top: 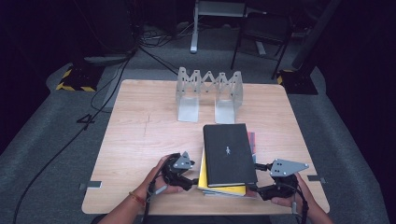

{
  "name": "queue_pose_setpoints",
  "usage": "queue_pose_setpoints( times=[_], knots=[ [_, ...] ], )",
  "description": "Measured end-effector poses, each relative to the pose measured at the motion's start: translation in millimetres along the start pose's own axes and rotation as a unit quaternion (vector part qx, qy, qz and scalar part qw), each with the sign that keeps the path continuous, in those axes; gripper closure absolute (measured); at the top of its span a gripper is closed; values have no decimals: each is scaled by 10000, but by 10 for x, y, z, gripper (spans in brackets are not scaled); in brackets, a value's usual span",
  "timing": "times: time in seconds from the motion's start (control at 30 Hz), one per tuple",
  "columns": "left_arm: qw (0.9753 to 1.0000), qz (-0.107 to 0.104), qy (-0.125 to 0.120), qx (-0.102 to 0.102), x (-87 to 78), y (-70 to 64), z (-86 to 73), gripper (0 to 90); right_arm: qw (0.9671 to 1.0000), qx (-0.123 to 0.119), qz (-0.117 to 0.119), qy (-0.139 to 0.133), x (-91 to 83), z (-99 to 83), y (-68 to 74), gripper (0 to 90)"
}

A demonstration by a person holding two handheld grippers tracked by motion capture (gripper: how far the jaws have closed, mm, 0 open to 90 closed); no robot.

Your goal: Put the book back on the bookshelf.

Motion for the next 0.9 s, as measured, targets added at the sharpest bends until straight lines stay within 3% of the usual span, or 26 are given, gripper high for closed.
queue_pose_setpoints(
  times=[0.07, 0.13, 0.27, 0.53, 0.63, 0.7, 0.77, 0.83, 0.9],
  knots=[
    [9997, -47, -238, -57, -73, 2, 24, 279, 10000, 21, 45, -46, -13, 8, -11, 263],
    [9997, 19, -222, 49, -75, -20, 41, 271, 9998, 74, 76, -139, -38, 35, -17, 263],
    [9994, 35, -352, -19, -82, -43, 81, 280, 9997, 114, 0, -219, -80, 67, -20, 263],
    [9995, -38, -282, 159, 33, -101, 176, 273, 9996, 282, -58, -10, -28, 38, -105, 193],
    [9993, 50, -245, 261, 51, -117, 212, 253, 9994, 326, -63, -35, -38, 65, -139, 184],
    [9991, 53, -347, 222, 49, -121, 238, 253, 9993, 354, -40, -71, -24, 110, -130, 161],
    [9991, 106, -329, 225, 47, -108, 242, 260, 9997, 226, -65, -35, -3, 173, -100, 158],
    [9993, 120, -292, 222, 47, -92, 230, 267, 9996, 273, 58, -34, 34, 218, -72, 161],
    [9991, 235, -336, 95, -6, -14, 190, 269, 9998, 155, 130, -11, 85, 266, -1, 173]
  ],
)
Point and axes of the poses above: each handheld gripper's, and its own axes: x roughly forward along the jaws, z roughly out of its top, y roughly to its left, the point moved 6 cm from there along x, roughly forward along the jaws, and after that the axes turned 11 degrees about -z, right-handed, at the moved point
